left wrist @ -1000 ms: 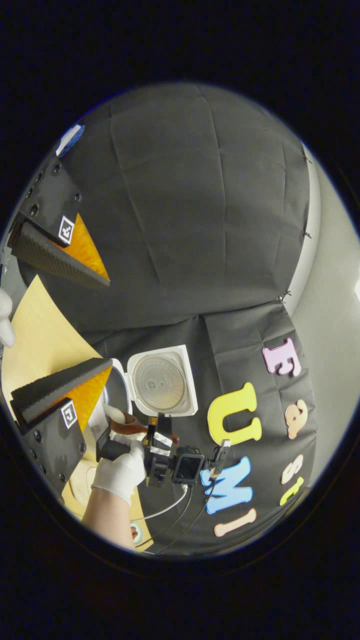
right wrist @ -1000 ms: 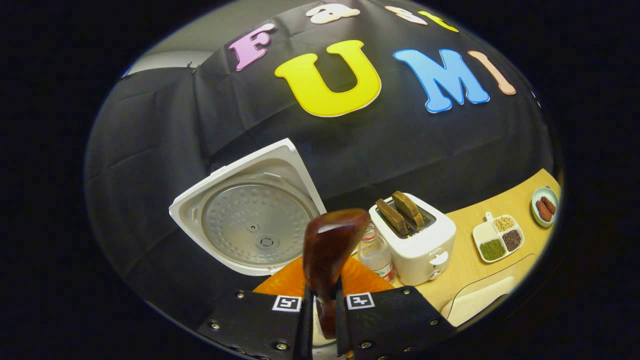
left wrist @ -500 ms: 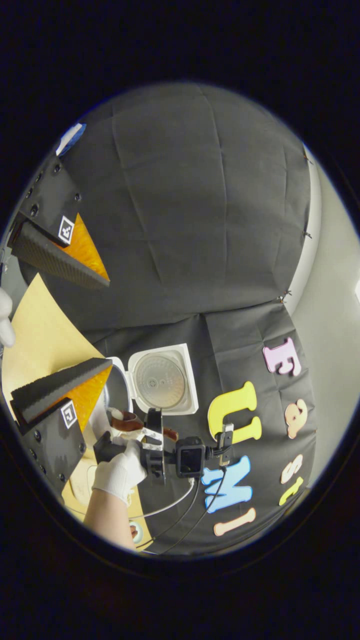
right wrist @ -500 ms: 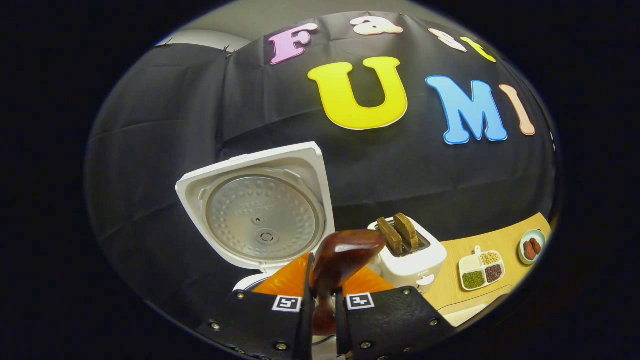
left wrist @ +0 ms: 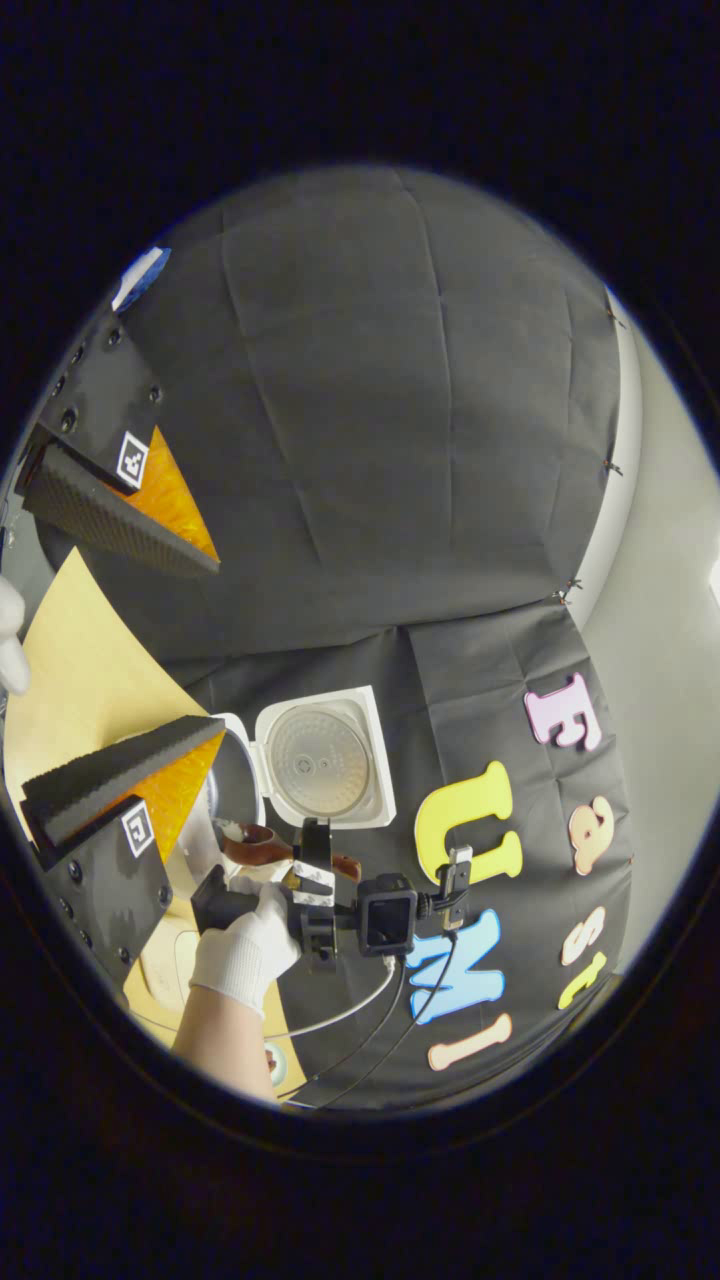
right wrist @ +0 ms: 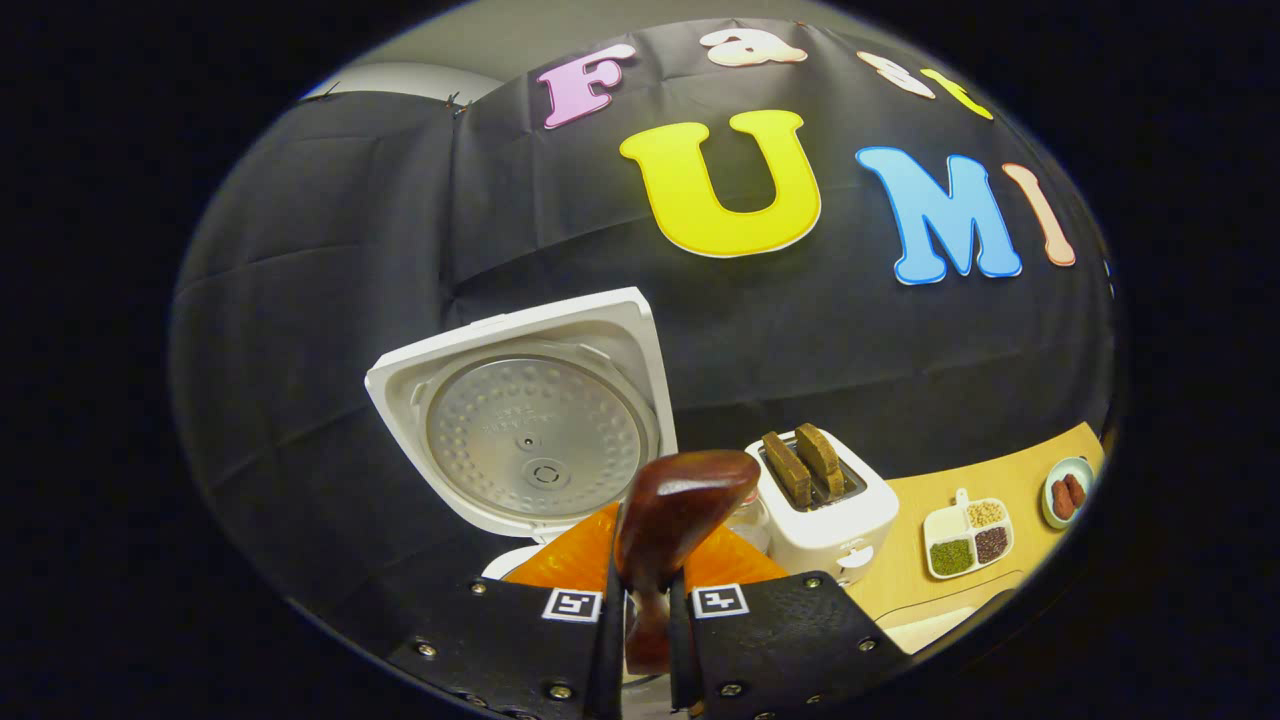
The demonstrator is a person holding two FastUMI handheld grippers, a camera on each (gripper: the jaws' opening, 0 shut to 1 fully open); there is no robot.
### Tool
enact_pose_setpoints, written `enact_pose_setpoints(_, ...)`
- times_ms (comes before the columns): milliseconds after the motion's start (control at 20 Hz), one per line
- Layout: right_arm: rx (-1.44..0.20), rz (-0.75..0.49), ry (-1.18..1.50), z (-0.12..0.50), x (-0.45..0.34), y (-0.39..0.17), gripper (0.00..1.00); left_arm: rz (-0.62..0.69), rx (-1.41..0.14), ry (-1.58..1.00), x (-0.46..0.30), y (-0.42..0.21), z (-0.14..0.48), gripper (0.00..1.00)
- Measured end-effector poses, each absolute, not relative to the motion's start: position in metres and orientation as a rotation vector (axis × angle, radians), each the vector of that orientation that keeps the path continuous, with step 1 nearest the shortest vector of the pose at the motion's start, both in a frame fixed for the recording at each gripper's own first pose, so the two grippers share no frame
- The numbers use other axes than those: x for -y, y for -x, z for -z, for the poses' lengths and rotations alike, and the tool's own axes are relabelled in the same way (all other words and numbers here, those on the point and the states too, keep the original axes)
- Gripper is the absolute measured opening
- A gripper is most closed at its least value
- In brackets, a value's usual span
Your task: Close the left gripper, press the button to open the rice cooker; take a wooden spoon from the chopstick holder with the right hand, scoop a spoonful of rice and pour it into the rice cooker, then put the wooden spoon back into the chopstick holder.
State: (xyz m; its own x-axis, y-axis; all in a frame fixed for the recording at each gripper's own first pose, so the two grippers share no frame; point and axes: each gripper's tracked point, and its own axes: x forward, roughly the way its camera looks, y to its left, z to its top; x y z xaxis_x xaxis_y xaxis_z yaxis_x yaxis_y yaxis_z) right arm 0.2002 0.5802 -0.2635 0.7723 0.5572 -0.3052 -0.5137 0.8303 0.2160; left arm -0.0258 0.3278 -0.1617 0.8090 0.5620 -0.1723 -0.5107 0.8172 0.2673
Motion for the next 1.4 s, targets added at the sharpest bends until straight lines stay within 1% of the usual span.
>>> enact_pose_setpoints(50, -0.384, -0.593, -0.148, 0.263, -0.584, -0.198, 0.18, -0.578, -0.249, -0.217, -0.328, 0.026, 0.161, 1.00)
enact_pose_setpoints(150, -0.331, -0.603, -0.146, 0.250, -0.586, -0.201, 0.18, -0.581, -0.250, -0.218, -0.328, 0.026, 0.160, 1.00)
enact_pose_setpoints(250, -0.284, -0.604, -0.118, 0.246, -0.585, -0.203, 0.18, -0.585, -0.250, -0.215, -0.329, 0.030, 0.162, 0.96)
enact_pose_setpoints(300, -0.291, -0.603, -0.110, 0.250, -0.585, -0.204, 0.18, -0.585, -0.252, -0.213, -0.329, 0.029, 0.164, 0.94)
enact_pose_setpoints(350, -0.290, -0.606, -0.096, 0.255, -0.582, -0.204, 0.18, -0.583, -0.254, -0.211, -0.329, 0.028, 0.165, 0.94)
enact_pose_setpoints(400, -0.284, -0.601, -0.079, 0.256, -0.580, -0.205, 0.18, -0.584, -0.255, -0.212, -0.329, 0.030, 0.166, 1.00)
enact_pose_setpoints(600, -0.253, -0.605, -0.056, 0.257, -0.581, -0.201, 0.18, -0.577, -0.261, -0.215, -0.327, 0.027, 0.169, 1.00)
enact_pose_setpoints(650, -0.262, -0.611, -0.063, 0.257, -0.582, -0.203, 0.18, -0.572, -0.260, -0.215, -0.327, 0.026, 0.168, 0.97)
enact_pose_setpoints(700, -0.289, -0.608, -0.075, 0.262, -0.582, -0.204, 0.18, -0.572, -0.260, -0.216, -0.326, 0.026, 0.169, 1.00)
enact_pose_setpoints(850, -0.316, -0.619, -0.111, 0.257, -0.583, -0.203, 0.18, -0.566, -0.255, -0.215, -0.326, 0.025, 0.166, 1.00)
enact_pose_setpoints(950, -0.349, -0.626, -0.158, 0.255, -0.585, -0.202, 0.18, -0.562, -0.260, -0.212, -0.326, 0.023, 0.167, 0.98)
enact_pose_setpoints(1000, -0.370, -0.633, -0.203, 0.255, -0.586, -0.205, 0.19, -0.562, -0.265, -0.214, -0.326, 0.022, 0.168, 0.97)
enact_pose_setpoints(1100, -0.436, -0.628, -0.326, 0.254, -0.585, -0.207, 0.19, -0.557, -0.260, -0.219, -0.325, 0.020, 0.164, 1.00)
enact_pose_setpoints(1150, -0.474, -0.619, -0.404, 0.253, -0.581, -0.209, 0.19, -0.555, -0.260, -0.224, -0.324, 0.019, 0.162, 0.97)
enact_pose_setpoints(1200, -0.512, -0.599, -0.459, 0.253, -0.578, -0.209, 0.19, -0.553, -0.255, -0.230, -0.322, 0.019, 0.161, 0.97)
enact_pose_setpoints(1250, -0.517, -0.594, -0.491, 0.253, -0.575, -0.214, 0.19, -0.550, -0.250, -0.231, -0.319, 0.018, 0.158, 1.00)
enact_pose_setpoints(1400, -0.533, -0.580, -0.538, 0.251, -0.563, -0.221, 0.19, -0.542, -0.239, -0.233, -0.314, 0.015, 0.153, 1.00)
